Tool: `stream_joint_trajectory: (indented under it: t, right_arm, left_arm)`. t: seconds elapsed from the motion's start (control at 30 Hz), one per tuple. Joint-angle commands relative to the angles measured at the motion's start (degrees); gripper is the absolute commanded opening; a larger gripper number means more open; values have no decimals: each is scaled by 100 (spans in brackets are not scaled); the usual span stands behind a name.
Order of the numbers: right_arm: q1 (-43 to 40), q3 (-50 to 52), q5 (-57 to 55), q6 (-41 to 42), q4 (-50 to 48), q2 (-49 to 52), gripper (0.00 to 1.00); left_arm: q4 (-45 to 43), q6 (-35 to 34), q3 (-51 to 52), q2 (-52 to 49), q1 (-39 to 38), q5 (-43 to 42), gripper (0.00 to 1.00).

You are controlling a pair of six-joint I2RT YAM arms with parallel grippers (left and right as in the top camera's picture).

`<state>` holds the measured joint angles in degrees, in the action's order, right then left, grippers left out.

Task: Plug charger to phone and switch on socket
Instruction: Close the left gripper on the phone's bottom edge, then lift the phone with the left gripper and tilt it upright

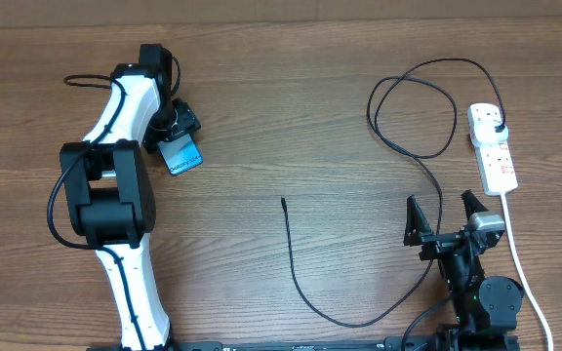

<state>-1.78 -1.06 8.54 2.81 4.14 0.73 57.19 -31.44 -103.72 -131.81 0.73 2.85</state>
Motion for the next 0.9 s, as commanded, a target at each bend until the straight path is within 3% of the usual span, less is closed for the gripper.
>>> stream_joint_trajectory:
  t: [0.0, 0.17, 0.2, 0.87]
  right_arm:
    - [22, 61, -81, 20, -15, -57, 100]
    - [22, 61, -81, 20, -15, -57, 100]
    - [22, 61, -79, 20, -15, -57, 100]
    - [22, 61, -81, 20, -15, -57, 100]
  left_arm:
    - [-7, -70, -52, -203, -39, 57, 41]
    - [-7, -72, -52, -203, -39, 55, 6]
    - [-7, -72, -52, -203, -39, 55, 4]
    - [155, -70, -413, -201, -33, -140, 4]
